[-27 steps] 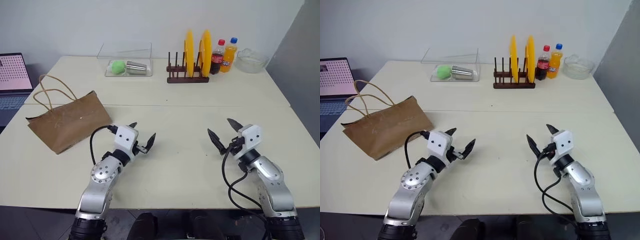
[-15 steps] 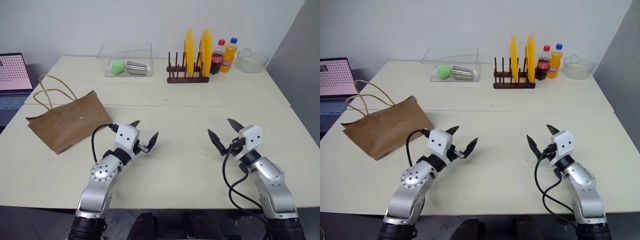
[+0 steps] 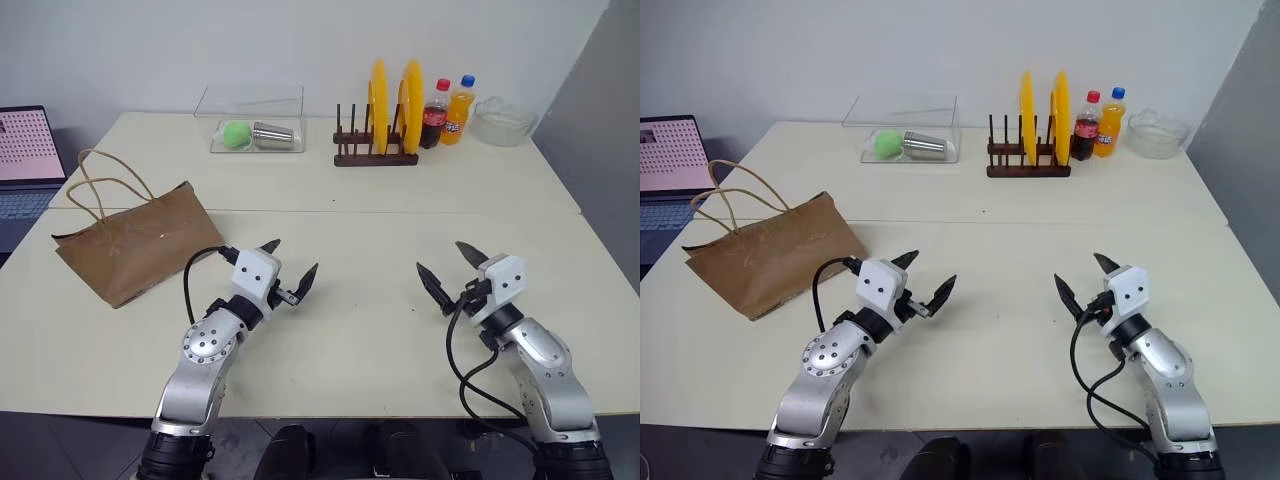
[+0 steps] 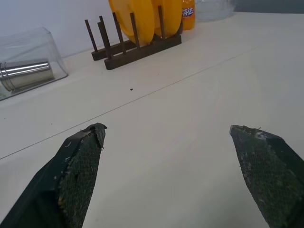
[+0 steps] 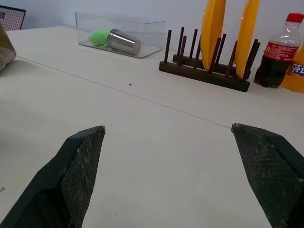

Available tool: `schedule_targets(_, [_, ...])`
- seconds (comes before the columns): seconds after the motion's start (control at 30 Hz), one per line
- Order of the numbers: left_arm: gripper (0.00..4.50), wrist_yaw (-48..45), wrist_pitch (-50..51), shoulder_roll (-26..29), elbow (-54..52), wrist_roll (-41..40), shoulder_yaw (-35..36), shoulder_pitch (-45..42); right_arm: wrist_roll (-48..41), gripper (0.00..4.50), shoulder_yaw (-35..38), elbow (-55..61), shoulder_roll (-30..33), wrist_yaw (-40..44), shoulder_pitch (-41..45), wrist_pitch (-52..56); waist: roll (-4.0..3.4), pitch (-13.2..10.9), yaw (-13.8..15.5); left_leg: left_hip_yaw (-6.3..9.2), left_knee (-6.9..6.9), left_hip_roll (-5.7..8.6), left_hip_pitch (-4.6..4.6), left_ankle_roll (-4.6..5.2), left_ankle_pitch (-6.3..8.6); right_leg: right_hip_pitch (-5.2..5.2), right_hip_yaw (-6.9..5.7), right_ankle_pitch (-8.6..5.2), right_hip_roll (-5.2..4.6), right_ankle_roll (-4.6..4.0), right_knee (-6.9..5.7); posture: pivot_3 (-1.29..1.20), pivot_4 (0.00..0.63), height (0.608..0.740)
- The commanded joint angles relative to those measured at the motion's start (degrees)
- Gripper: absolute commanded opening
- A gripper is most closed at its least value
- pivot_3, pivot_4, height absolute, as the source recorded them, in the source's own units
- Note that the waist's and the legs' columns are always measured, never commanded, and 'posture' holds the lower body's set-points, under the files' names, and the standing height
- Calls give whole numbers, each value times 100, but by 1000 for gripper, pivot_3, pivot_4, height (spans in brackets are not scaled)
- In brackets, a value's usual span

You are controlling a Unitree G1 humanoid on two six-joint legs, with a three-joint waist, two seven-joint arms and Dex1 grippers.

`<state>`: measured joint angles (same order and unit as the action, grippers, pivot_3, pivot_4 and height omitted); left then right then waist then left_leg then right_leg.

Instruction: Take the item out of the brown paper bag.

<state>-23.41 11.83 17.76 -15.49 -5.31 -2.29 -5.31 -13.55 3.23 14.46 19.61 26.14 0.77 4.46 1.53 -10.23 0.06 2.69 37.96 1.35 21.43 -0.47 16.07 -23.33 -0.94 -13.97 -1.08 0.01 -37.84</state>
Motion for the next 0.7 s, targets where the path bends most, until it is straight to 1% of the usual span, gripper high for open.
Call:
schedule_targets(0.03, [4450, -42, -78, 50, -219, -38, 32, -69, -106, 4500, 45, 338, 4, 21, -15, 17, 0, 0, -1, 0, 0, 0, 0, 0, 0, 0, 0, 0, 0, 0, 0, 0, 150, 740])
schedule_targets(0.2, [4450, -27, -3, 76, -289, -22, 39, -33, -165, 4500, 28, 351, 8, 35, 36, 85, 0, 0, 0, 0, 0, 0, 0, 0, 0, 0, 0, 0, 0, 0, 0, 0, 150, 740])
schedule_targets(0.3, [4450, 65, 173, 81, -533, -122, 220, 116, -385, 4500, -8, 428, 75, 216, 210, 297, 0, 0, -6, 0, 0, 0, 0, 0, 0, 0, 0, 0, 0, 0, 0, 0, 150, 740])
schedule_targets(0.4, [4450, 206, 260, 26, -907, -306, 522, 356, -821, 4500, -101, 632, 259, 687, 436, 679, -3, -3, -19, 0, 0, 0, 0, 0, 0, 0, 1, 0, 0, 0, 0, 0, 150, 740])
schedule_targets(0.57, [4450, 589, 707, -79, -1506, -504, 1074, 877, -1293, 4500, -417, 812, 836, 1624, 969, 1263, -4, -4, -13, 2, 0, -1, 0, 0, 0, -1, -2, 0, 0, 0, 3, 0, 150, 740])
schedule_targets(0.7, [4450, 835, 1112, -31, -1847, -920, 1982, 1147, -1683, 4500, -555, 716, 1110, 2183, 1565, 1725, 0, -7, -9, 7, 1, -1, 1, 0, 0, 0, -7, 0, 0, 0, 5, 0, 150, 740])
